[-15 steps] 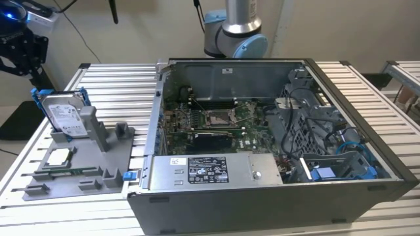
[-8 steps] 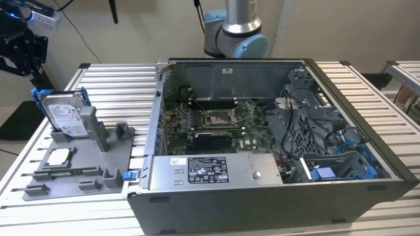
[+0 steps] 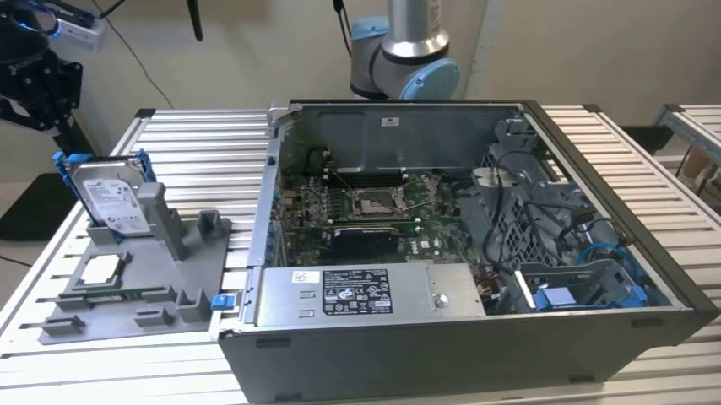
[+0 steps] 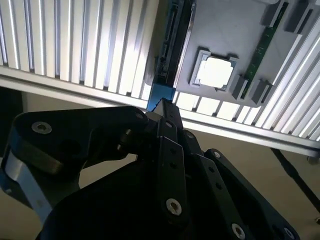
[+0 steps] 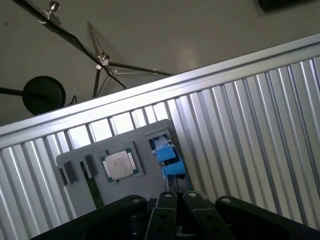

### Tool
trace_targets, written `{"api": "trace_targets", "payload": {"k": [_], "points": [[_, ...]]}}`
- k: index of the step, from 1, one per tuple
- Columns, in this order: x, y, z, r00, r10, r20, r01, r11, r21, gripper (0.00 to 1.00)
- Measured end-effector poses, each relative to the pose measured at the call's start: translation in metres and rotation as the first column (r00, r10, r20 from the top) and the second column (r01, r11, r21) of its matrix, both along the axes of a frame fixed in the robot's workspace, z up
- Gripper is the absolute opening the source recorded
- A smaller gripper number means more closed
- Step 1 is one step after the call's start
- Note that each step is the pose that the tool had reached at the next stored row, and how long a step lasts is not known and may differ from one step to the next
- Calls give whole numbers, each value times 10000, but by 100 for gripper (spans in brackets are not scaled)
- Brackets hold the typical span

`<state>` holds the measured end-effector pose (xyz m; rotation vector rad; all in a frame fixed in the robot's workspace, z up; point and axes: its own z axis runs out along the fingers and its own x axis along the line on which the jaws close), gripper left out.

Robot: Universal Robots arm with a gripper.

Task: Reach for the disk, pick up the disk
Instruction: 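Pick up the disk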

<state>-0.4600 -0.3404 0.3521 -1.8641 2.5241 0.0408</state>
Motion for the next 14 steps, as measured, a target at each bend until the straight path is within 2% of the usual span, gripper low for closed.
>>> {"api": "trace_targets", "payload": {"k": [9,10,14], "points": [[20,0,-6,9994,355,29,-355,9994,-2,0],[20,0,-6,9994,356,30,-356,9994,-1,100],[22,0,-13,9989,468,37,-468,9989,0,100]]}}
